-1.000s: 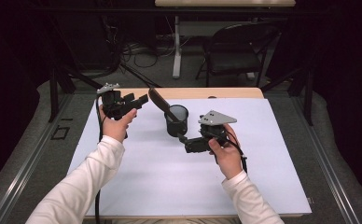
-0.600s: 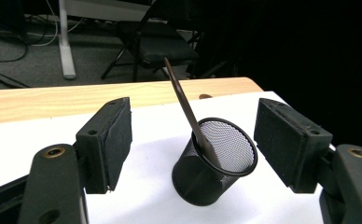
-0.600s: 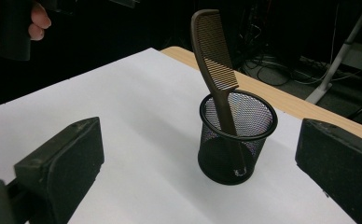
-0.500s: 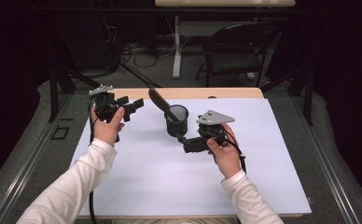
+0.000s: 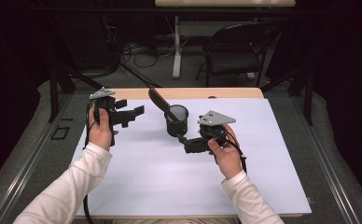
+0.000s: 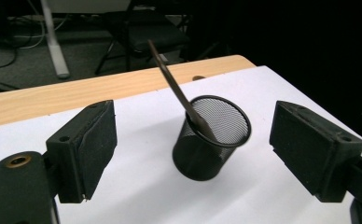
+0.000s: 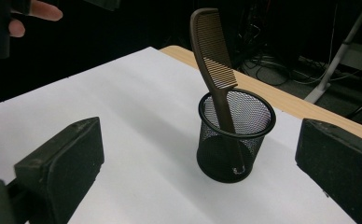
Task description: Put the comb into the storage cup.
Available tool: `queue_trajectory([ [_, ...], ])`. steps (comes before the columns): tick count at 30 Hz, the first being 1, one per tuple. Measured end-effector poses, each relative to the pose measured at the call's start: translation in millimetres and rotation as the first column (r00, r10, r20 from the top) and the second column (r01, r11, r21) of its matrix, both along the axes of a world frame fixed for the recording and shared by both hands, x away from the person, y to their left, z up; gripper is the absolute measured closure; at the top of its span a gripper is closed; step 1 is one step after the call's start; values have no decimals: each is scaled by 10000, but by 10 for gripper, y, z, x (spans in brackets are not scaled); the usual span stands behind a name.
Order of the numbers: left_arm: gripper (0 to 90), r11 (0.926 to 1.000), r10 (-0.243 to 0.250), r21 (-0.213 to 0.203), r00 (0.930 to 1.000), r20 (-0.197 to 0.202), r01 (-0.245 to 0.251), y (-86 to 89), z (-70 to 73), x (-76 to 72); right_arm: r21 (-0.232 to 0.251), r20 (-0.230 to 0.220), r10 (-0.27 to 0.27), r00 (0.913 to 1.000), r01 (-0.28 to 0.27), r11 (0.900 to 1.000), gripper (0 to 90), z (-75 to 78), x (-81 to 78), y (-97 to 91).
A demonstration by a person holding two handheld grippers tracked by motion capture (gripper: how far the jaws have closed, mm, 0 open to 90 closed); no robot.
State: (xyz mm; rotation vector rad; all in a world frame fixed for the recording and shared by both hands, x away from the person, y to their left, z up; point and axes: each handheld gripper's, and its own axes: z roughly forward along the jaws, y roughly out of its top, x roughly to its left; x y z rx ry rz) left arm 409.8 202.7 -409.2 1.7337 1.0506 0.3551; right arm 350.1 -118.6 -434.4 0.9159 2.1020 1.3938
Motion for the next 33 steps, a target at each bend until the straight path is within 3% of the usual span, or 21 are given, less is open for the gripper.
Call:
queue_trajectory([
  [3, 153, 9995, -236, 221, 9996, 150, 233, -6, 7, -43, -34, -4, 1, 10000, -1, 10000, 10, -5, -5, -7],
  [7, 153, 9988, -496, -52, 9987, 132, 496, -1, 14, -88, -34, 25, -79, 10000, 79, 10000, 9, -1, -13, -25],
  [17, 153, 9955, -931, -184, 9955, 145, 934, -3, 55, -187, -35, 127, -97, 9999, 97, 9999, 9, 26, -58, -17],
  [23, 153, 9927, -1181, -205, 9926, 284, 1187, -33, 62, -222, -419, 196, 36, 9998, -27, 9991, 12, 38, -82, 78],
  [27, 154, 9900, -1405, -91, 9897, 278, 1408, -37, 63, -261, -876, 15, 264, 9996, -262, 9958, 12, 35, -97, 135],
  [33, 154, 9862, -1653, 5, 9859, 274, 1654, -31, 46, -327, -1189, -342, 575, 9978, -612, 9910, 12, 46, -154, 130],
])
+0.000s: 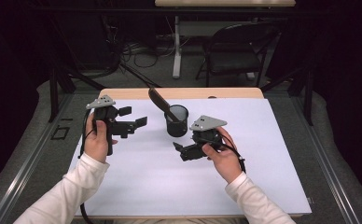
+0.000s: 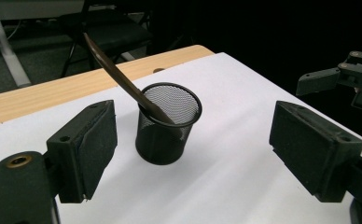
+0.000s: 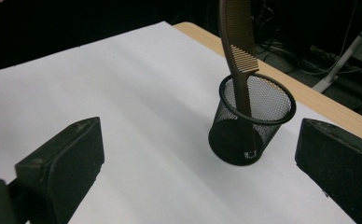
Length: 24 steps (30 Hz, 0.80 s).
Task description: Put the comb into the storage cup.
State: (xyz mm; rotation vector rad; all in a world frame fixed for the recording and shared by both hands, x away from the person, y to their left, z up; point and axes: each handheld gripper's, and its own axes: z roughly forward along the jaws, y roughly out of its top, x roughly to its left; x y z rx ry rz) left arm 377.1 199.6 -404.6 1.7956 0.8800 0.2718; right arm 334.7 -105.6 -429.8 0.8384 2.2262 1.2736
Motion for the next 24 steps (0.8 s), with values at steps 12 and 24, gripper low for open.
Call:
queue_trajectory([
  [12, 154, 9974, -656, 301, 9978, 122, 652, -16, -84, -248, -682, -314, 181, 9993, -202, 9975, 12, -37, -187, -174],
  [24, 154, 9941, -912, 614, 9956, 207, 897, 39, -293, -464, -952, -477, -226, 9986, 179, 9953, 12, -195, -349, -446],
])
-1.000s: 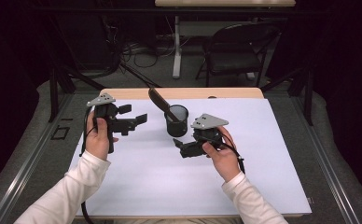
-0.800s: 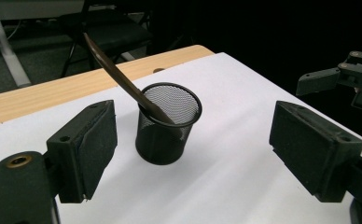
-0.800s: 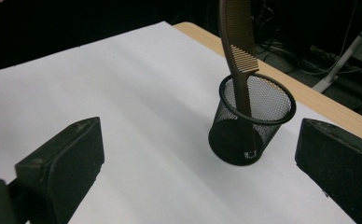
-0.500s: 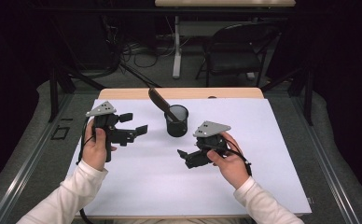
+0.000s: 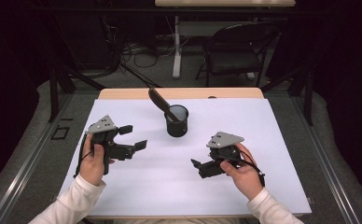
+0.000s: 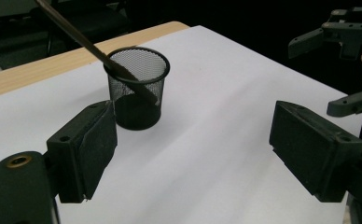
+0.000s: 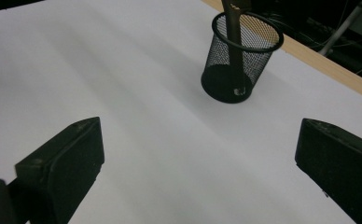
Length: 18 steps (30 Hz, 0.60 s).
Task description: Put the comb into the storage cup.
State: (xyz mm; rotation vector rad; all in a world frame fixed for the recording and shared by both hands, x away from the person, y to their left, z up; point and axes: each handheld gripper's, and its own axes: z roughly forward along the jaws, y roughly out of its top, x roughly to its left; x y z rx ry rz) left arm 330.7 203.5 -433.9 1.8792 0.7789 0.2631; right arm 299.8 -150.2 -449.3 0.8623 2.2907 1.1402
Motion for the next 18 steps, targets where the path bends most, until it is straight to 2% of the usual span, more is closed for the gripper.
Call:
queue_trajectory([
  [9, 154, 9994, 279, -207, 9993, -258, -285, 141, -233, -103, 50, -109, -524, 9986, 525, 9986, 12, -151, -115, -233],
  [18, 154, 9971, 580, -473, 9979, -282, -593, 243, -388, -200, 41, -17, -926, 9957, 926, 9957, 12, -259, -217, -365],
])
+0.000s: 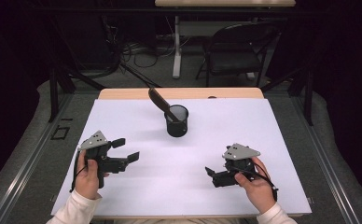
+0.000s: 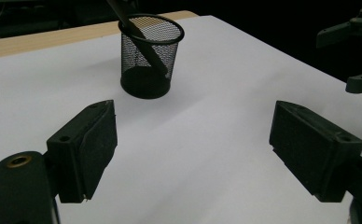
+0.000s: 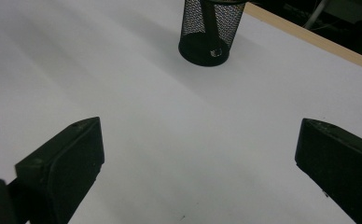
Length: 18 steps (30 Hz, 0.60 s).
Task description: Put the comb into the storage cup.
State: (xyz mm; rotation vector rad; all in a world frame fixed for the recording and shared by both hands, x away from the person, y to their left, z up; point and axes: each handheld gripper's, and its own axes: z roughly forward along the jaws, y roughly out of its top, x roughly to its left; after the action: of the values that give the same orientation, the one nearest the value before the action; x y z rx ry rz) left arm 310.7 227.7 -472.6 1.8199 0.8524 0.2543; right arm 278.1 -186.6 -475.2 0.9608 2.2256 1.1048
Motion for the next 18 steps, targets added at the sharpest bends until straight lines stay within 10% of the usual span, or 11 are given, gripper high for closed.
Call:
queue_trajectory([
  [18, 155, 9947, 793, -642, 9968, -128, -800, 223, -279, -159, 21, 28, -921, 9957, 921, 9957, 22, -290, -99, -211],
])
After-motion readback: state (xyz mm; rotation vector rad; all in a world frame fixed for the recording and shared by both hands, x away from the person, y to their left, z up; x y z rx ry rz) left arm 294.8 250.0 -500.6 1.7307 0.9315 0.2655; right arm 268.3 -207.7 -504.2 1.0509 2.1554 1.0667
